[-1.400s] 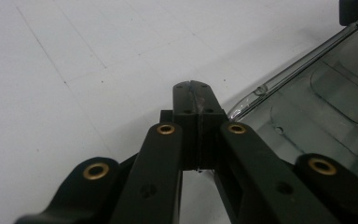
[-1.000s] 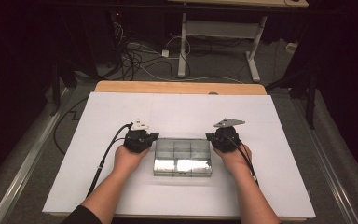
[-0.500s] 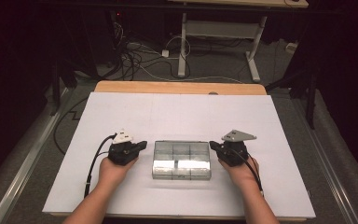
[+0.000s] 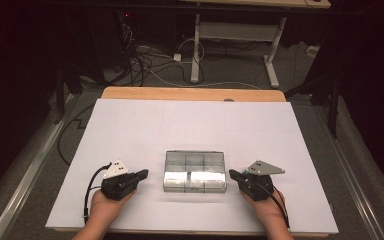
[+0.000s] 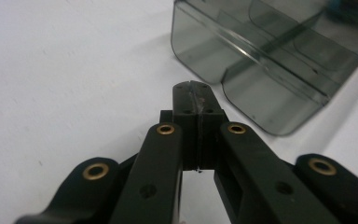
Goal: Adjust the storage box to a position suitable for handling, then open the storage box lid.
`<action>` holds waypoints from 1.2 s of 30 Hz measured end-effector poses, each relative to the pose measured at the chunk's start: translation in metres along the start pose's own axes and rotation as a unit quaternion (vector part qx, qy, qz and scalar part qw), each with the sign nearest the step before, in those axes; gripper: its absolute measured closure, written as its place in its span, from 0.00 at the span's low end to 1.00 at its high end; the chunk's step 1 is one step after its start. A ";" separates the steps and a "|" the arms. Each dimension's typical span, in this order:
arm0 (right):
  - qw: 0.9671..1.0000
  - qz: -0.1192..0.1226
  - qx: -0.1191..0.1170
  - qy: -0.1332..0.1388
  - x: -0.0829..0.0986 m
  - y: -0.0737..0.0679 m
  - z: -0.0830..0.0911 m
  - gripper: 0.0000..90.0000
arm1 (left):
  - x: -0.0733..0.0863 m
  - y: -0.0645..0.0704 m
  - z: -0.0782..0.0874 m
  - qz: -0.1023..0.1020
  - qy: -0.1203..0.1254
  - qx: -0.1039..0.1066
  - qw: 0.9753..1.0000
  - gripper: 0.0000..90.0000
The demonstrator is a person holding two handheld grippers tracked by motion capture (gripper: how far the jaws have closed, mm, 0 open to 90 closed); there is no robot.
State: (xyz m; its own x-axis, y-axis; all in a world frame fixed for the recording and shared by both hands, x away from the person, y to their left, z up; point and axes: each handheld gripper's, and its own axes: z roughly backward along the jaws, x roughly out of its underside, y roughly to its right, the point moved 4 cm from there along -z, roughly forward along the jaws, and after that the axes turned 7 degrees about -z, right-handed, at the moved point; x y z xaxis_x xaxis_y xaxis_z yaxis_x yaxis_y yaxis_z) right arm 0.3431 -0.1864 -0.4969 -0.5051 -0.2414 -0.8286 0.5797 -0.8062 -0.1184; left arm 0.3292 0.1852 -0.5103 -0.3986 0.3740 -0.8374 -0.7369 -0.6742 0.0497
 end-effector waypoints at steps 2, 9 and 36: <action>1.000 0.002 0.001 0.000 0.003 -0.001 0.002 1.00 | 0.002 0.003 0.001 -0.002 -0.001 -0.001 1.000 0.98; 1.000 -0.003 -0.001 -0.002 0.005 -0.002 0.000 1.00 | 0.002 0.004 -0.002 0.000 -0.006 0.001 1.000 0.98; 0.999 0.024 -0.026 0.035 -0.003 -0.024 0.020 1.00 | -0.006 0.013 -0.008 -0.006 0.005 0.018 1.000 0.98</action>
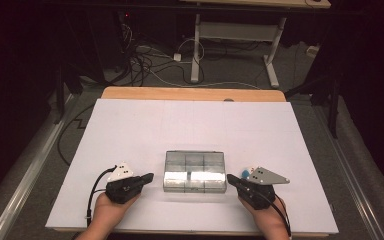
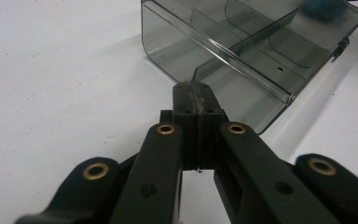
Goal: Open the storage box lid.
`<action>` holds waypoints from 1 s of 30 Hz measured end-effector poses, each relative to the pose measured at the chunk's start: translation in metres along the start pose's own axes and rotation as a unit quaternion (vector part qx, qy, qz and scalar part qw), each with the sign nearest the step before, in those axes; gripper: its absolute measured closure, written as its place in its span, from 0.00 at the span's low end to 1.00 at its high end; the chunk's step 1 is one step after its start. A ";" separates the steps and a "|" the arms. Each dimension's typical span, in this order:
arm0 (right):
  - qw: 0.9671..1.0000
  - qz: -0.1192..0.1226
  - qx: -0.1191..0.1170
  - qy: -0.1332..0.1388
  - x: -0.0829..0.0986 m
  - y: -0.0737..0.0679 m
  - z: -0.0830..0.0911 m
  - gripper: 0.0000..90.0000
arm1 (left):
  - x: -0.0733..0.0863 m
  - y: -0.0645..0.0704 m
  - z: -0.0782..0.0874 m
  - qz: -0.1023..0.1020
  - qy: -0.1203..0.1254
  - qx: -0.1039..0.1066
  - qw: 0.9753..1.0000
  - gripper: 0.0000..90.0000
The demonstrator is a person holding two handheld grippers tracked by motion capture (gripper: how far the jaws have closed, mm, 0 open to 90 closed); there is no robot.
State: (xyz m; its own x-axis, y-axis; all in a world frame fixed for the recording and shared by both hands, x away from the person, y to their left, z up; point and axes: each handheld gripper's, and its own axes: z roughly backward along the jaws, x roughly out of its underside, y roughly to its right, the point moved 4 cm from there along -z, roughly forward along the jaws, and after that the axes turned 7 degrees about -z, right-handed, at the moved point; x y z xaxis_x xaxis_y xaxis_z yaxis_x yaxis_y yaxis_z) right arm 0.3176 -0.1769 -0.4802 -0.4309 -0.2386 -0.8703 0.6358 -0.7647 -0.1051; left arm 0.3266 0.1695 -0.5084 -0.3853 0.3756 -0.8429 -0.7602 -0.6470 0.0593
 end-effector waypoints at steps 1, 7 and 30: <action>1.000 0.000 0.000 0.000 0.000 0.000 0.000 1.00 | -0.001 0.000 -0.001 0.001 0.001 0.000 1.000 0.98; 1.000 0.004 -0.019 0.004 -0.004 -0.010 -0.004 1.00 | -0.002 0.004 -0.004 -0.002 -0.004 -0.006 1.000 0.98; 0.996 0.023 -0.087 -0.008 -0.009 -0.051 -0.032 1.00 | -0.001 0.006 -0.003 -0.008 0.011 0.019 1.000 0.97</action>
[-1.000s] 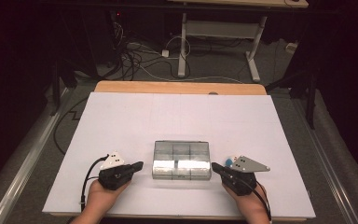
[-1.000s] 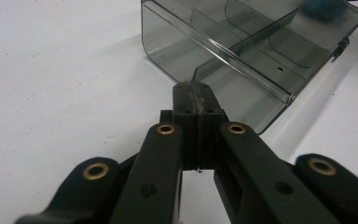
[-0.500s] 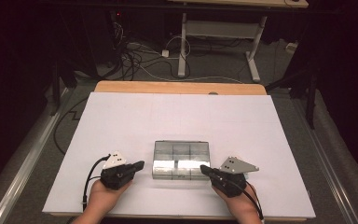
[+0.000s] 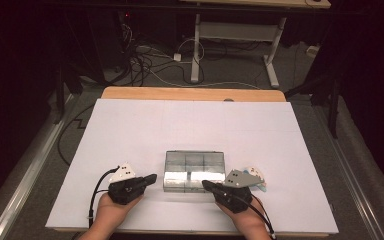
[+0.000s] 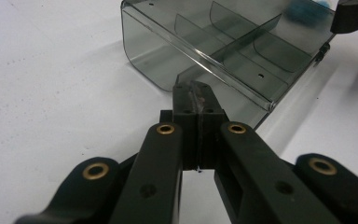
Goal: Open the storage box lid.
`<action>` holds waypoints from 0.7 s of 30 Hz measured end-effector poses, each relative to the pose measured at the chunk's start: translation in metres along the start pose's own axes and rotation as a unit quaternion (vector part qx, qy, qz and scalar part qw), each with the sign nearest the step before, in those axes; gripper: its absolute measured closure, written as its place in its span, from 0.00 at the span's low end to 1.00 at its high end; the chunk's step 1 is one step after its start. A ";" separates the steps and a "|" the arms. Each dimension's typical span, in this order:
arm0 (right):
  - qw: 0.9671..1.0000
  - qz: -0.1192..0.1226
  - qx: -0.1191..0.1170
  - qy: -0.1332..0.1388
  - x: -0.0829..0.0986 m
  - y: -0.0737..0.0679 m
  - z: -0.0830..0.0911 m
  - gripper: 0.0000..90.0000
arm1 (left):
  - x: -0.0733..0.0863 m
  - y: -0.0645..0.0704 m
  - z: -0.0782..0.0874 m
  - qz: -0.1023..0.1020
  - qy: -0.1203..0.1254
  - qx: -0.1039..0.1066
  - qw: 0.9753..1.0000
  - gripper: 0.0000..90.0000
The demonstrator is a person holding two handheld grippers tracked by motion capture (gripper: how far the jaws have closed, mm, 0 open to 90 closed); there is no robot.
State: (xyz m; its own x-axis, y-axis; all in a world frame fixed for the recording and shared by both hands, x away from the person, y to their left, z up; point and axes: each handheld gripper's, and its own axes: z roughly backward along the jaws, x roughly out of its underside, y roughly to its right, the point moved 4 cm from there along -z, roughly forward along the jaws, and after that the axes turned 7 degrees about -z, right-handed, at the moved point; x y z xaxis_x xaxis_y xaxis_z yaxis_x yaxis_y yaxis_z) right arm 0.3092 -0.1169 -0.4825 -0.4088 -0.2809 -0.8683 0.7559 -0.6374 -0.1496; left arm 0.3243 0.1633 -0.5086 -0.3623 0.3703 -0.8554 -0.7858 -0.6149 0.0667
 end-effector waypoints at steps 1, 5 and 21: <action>1.000 0.002 -0.003 -0.001 0.000 -0.002 -0.001 1.00 | 0.000 0.000 0.000 0.000 0.000 0.000 1.000 0.97; 1.000 0.005 -0.015 -0.003 0.000 -0.009 -0.006 1.00 | 0.000 0.000 -0.001 0.000 -0.001 0.002 1.000 0.97; 0.998 0.019 -0.045 -0.046 0.012 -0.025 -0.025 1.00 | 0.000 0.002 0.000 -0.009 0.002 0.011 1.000 0.97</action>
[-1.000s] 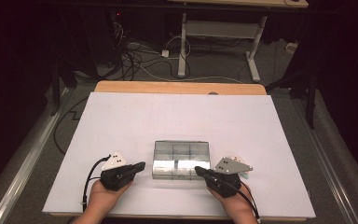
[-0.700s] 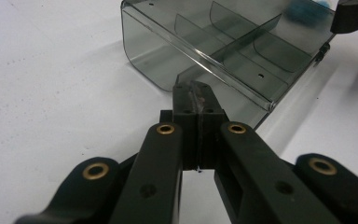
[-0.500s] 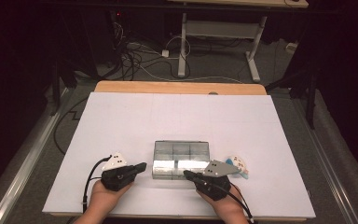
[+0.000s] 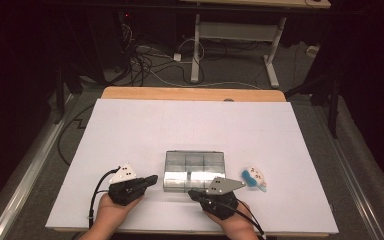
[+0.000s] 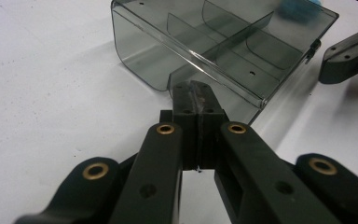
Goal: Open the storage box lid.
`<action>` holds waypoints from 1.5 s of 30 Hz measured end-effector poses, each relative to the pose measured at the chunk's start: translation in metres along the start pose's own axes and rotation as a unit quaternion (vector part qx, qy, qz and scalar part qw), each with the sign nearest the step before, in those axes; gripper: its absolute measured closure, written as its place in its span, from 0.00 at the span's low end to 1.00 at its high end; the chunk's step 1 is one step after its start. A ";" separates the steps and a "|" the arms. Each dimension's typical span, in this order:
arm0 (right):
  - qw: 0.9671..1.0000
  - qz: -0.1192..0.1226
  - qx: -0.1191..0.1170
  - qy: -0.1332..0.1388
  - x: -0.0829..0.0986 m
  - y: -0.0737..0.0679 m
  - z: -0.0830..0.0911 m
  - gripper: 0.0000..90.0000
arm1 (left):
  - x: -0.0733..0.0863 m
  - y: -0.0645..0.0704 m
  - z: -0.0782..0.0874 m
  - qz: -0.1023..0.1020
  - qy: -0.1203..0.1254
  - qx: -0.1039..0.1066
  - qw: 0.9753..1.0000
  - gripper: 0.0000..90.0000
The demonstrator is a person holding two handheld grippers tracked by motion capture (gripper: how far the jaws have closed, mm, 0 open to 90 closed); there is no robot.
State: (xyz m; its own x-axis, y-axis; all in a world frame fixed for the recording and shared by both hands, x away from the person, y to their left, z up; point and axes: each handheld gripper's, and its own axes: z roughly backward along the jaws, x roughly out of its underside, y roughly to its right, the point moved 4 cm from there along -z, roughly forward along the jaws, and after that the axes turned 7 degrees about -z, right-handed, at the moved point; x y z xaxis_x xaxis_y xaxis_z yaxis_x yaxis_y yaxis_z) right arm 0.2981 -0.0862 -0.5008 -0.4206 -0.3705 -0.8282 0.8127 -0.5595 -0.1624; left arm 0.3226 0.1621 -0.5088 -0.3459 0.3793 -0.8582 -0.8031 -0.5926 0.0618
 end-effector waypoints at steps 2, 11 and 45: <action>1.000 -0.001 -0.001 -0.006 0.002 0.001 -0.002 1.00 | 0.000 0.000 0.000 0.001 0.001 0.001 1.000 0.97; 1.000 -0.010 -0.004 -0.027 0.008 0.004 -0.007 1.00 | 0.000 0.000 0.000 -0.002 -0.001 -0.004 1.000 0.97; 0.999 -0.024 0.012 -0.029 0.010 0.014 -0.003 1.00 | 0.002 0.001 -0.003 0.000 -0.007 0.010 1.000 0.97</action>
State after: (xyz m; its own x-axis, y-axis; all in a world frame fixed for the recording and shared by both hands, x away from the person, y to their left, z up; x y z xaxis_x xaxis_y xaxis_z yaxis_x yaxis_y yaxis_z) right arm 0.3067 -0.0956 -0.5128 -0.4812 -0.3850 -0.7875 0.7821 -0.5944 -0.1873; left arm 0.3229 0.1602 -0.5124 -0.3531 0.3886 -0.8511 -0.8119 -0.5793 0.0724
